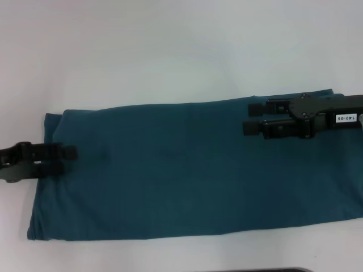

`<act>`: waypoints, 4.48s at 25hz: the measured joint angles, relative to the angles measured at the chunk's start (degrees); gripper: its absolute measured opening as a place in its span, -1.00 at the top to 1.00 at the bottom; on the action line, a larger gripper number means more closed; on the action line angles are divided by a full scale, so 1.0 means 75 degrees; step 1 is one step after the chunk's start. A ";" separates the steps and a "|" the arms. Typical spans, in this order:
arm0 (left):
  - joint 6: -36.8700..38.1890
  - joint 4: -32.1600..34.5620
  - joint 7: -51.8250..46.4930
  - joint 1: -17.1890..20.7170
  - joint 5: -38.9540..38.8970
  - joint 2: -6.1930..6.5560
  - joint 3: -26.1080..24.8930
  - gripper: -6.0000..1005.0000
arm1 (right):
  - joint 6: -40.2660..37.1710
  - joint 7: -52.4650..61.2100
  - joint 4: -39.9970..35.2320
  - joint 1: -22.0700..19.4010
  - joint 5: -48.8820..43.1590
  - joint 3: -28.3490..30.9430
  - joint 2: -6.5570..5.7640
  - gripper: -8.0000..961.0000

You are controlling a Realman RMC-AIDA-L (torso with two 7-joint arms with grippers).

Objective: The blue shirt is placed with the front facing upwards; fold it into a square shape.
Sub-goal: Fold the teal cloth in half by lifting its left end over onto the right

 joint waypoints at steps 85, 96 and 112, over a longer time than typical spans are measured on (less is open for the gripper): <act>-0.0111 -0.0894 -0.0568 0.0186 0.0218 -0.0256 -0.0262 -0.50 | 0.0158 0.0307 0.0207 -0.0006 0.0059 0.0073 -0.0005 -0.68; -0.0273 -0.0831 -0.0584 0.0129 0.0531 -0.0309 -0.0214 -0.50 | 0.0160 0.0385 0.0207 0.0032 0.0044 0.0025 -0.0005 -0.68; -0.0395 -0.0886 -0.0589 0.0109 0.0546 -0.0348 -0.0012 -0.50 | 0.0158 0.0483 0.0207 0.0035 0.0033 0.0015 -0.0005 -0.68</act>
